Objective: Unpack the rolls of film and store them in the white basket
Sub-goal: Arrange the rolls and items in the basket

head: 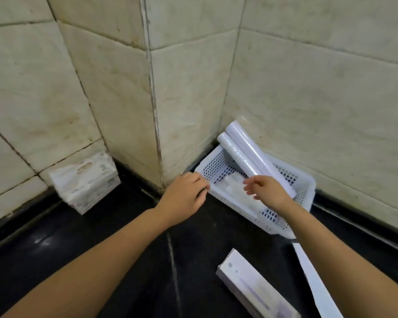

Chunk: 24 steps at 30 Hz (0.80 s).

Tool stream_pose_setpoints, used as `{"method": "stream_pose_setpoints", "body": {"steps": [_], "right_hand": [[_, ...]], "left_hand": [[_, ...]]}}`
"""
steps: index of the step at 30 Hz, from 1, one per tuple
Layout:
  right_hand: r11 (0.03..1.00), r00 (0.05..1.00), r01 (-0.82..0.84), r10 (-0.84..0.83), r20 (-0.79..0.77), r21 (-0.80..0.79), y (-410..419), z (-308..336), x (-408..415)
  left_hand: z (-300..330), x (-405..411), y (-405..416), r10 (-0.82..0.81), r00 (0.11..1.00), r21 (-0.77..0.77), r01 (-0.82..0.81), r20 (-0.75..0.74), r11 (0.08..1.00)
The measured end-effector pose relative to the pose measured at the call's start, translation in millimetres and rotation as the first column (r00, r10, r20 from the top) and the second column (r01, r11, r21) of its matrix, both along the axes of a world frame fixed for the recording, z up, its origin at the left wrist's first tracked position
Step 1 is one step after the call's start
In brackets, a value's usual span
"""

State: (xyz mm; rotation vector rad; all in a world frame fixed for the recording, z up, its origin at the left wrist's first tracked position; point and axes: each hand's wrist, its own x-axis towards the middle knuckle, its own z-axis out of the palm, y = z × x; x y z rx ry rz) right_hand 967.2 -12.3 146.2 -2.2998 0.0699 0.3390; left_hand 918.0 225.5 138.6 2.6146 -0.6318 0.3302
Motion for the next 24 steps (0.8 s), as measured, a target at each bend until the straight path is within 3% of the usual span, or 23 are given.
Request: {"method": "stream_pose_setpoints", "body": {"steps": [3,7,10,13,19,24], "right_hand": [[0.936,0.981,-0.191,0.180,-0.066,-0.296,-30,-28,20],[0.828,0.899,-0.430,0.356,-0.254,-0.360,-31,-62,37],[0.799,0.894,-0.446,0.380,-0.235,-0.403,-27,-78,43],[0.806,0.914,-0.395,0.395,-0.097,-0.441,-28,-84,42],[0.844,0.904,-0.377,0.425,0.047,-0.382,-30,-86,40],[0.782,0.935,-0.319,0.352,-0.044,-0.535,-17,-91,55]], "left_hand": [[-9,40,-38,0.032,0.989,-0.123,-0.050,-0.144,0.991],[-26,89,-72,0.118,0.890,-0.128,-0.192,-0.440,0.973],[-38,118,-85,0.173,0.790,-0.032,-0.237,-0.588,0.971],[-47,137,-94,0.183,0.716,0.014,-0.235,-0.674,0.972],[-53,156,-102,0.202,0.630,0.205,-0.070,-0.750,0.976],[-54,156,-109,0.389,0.493,0.412,-0.067,-0.778,0.909]]}}
